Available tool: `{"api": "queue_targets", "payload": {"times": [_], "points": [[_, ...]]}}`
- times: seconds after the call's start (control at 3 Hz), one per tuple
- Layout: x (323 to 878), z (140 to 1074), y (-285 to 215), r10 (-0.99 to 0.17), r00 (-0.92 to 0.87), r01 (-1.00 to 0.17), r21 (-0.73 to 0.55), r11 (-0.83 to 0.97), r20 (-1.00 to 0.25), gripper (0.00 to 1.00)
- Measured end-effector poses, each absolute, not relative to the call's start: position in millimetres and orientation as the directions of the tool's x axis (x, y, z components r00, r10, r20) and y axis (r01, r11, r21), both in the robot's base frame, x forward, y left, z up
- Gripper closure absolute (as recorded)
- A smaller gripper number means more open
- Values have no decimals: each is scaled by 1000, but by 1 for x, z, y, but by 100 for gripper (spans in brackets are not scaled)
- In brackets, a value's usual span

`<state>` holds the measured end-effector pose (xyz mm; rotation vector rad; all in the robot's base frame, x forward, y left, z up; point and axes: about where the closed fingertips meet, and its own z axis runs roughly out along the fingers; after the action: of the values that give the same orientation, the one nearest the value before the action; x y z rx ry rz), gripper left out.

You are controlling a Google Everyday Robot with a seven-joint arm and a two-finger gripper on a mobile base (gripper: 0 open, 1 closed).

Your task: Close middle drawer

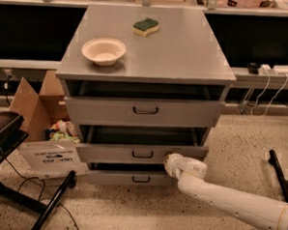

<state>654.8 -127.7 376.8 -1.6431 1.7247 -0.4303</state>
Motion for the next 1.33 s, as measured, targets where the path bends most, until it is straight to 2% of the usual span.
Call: {"api": "queue_targets", "payload": {"times": [0.67,1.33], "points": [[680,381,-124,-966,60,-724,-677,131,-251,100],[686,383,-121,-967,62,-722,-680,128,-248,55]]}}
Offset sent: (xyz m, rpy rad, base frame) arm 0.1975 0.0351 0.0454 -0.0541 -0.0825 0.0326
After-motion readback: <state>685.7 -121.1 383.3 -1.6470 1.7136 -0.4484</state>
